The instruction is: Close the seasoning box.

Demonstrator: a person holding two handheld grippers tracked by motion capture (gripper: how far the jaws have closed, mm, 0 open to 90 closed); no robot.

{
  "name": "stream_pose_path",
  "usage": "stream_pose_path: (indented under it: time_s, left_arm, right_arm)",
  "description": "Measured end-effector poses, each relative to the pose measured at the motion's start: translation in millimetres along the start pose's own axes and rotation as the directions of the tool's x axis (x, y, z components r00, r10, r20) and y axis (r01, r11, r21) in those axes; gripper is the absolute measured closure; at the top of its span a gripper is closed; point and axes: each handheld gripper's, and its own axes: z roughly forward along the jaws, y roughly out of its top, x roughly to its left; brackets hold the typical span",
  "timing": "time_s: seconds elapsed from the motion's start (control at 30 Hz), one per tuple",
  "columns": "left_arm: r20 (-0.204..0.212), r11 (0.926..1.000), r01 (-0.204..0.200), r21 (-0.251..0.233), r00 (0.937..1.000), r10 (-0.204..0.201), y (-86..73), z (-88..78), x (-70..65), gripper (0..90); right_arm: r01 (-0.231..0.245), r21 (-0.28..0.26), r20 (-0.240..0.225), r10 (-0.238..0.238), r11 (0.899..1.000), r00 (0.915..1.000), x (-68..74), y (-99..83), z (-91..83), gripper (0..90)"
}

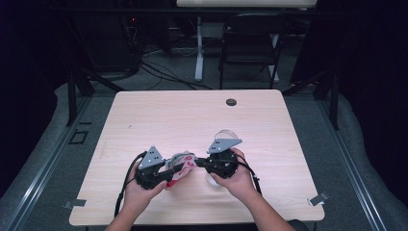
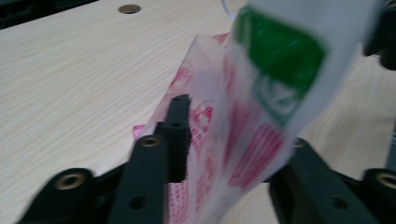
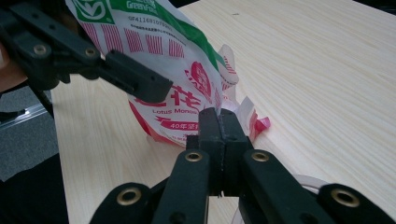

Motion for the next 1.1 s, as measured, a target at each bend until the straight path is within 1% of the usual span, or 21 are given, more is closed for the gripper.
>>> stream_pose_path:
  time_s: [0.07,0.1,0.17,0.2,0.27,0.3,0.33,0.4,0.43,0.47,0.53,0.6,0.63,0.67,0.77,0.83,0.9,0.97,1.03,1.1]
  left_arm:
    - [-0.005,1.0000,-0.003,-0.003,1.0000,0.003,-2.0,1.0,0.3,57.1]
    - [-0.020,0.9998,-0.020,-0.006,0.9996,0.020,-7.6,4.5,1.3,52.9]
    - [-0.039,0.9995,-0.030,-0.005,0.9988,0.029,-12.0,7.4,2.3,48.0]
    - [-0.047,0.9996,-0.028,-0.007,0.9985,0.028,-14.9,9.3,3.3,45.5]
    - [-0.040,0.9998,-0.015,-0.013,0.9991,0.015,-19.2,11.9,5.8,41.9]
    - [-0.029,1.0000,-0.006,-0.008,0.9996,0.006,-21.0,13.1,6.9,40.6]
    - [-0.021,1.0000,-0.001,-0.006,0.9998,0.001,-22.7,14.4,7.5,40.4]
    - [-0.019,1.0000,0.002,-0.005,0.9998,-0.002,-24.0,15.1,7.3,40.1]
    - [-0.018,1.0000,-0.008,-0.001,0.9998,0.008,-27.1,17.4,7.3,40.1]
    - [-0.017,1.0000,-0.003,0.005,0.9999,0.003,-28.2,18.3,7.2,39.9]
    - [-0.010,1.0000,0.004,0.003,0.9999,-0.004,-30.2,20.1,7.4,39.9]
    - [-0.011,0.9999,-0.005,0.009,0.9999,0.005,-32.3,21.8,8.8,39.3]
    - [-0.010,0.9998,0.002,0.018,0.9999,-0.001,-33.6,23.1,9.0,38.7]
    - [-0.011,0.9995,-0.009,0.030,0.9999,0.009,-34.7,24.6,10.1,38.6]
    - [-0.027,0.9990,-0.014,0.043,0.9995,0.015,-37.6,29.3,10.6,37.0]
    - [-0.031,0.9982,-0.002,0.059,0.9995,0.004,-40.3,32.9,12.6,34.6]
    - [-0.036,0.9977,0.016,0.065,0.9993,-0.013,-43.3,35.5,14.5,33.0]
    - [-0.035,0.9974,0.012,0.072,0.9994,-0.009,-44.2,35.9,15.9,31.7]
    - [-0.035,0.9970,0.023,0.074,0.9992,-0.020,-47.5,38.7,18.7,28.9]
    - [-0.035,0.9960,0.022,0.086,0.9992,-0.019,-49.6,40.7,21.2,26.4]
  right_arm:
    - [0.001,-0.001,-0.001,-0.001,1.000,1.0000,0.1,0.0,0.2,90.0]
    - [0.002,0.000,-0.005,-0.002,1.000,1.0000,-0.3,0.3,0.4,90.0]
    - [0.000,-0.002,-0.007,0.000,1.000,1.0000,-0.6,0.5,0.6,90.0]
    - [0.000,-0.002,-0.008,0.000,1.000,1.0000,-0.7,0.5,0.6,90.0]
    - [0.000,-0.004,-0.010,0.000,1.000,1.0000,-0.9,0.3,0.7,90.0]
    - [0.001,-0.005,-0.010,-0.001,1.000,0.9999,-0.8,0.2,0.6,90.0]
    - [0.004,-0.002,-0.010,-0.004,1.000,0.9999,-0.9,0.1,0.4,90.0]
    - [0.000,-0.004,-0.013,-0.001,1.000,0.9999,-1.1,-0.6,0.4,90.0]
    - [-0.001,-0.005,-0.015,0.001,1.000,0.9999,-1.5,-1.1,0.3,90.0]
    - [-0.004,-0.008,-0.015,0.004,1.000,0.9999,-1.6,-1.5,0.4,90.0]
    - [-0.006,-0.008,-0.017,0.006,1.000,0.9998,-1.7,-1.6,0.4,90.0]
    - [-0.007,-0.010,-0.022,0.007,1.000,0.9997,-1.2,-1.9,0.9,90.0]
    - [-0.005,-0.008,-0.022,0.005,1.000,0.9997,-1.2,-1.9,0.9,90.0]
    - [-0.008,-0.008,-0.021,0.007,1.000,0.9998,-0.9,-2.0,1.0,90.0]
    - [-0.008,-0.007,-0.018,0.008,1.000,0.9998,-1.1,-2.2,0.6,90.0]
    - [-0.009,-0.006,-0.021,0.009,1.000,0.9997,-1.6,-2.2,0.4,90.0]
    - [-0.011,-0.010,-0.018,0.010,1.000,0.9998,-1.8,-2.3,0.4,90.0]
    - [-0.013,-0.016,-0.020,0.013,1.000,0.9997,-1.9,-2.4,0.7,90.0]
    - [-0.014,-0.017,-0.022,0.014,1.000,0.9997,-2.2,-2.4,0.8,90.0]
    - [-0.017,-0.021,-0.023,0.016,1.000,0.9996,-2.2,-2.4,0.9,90.0]
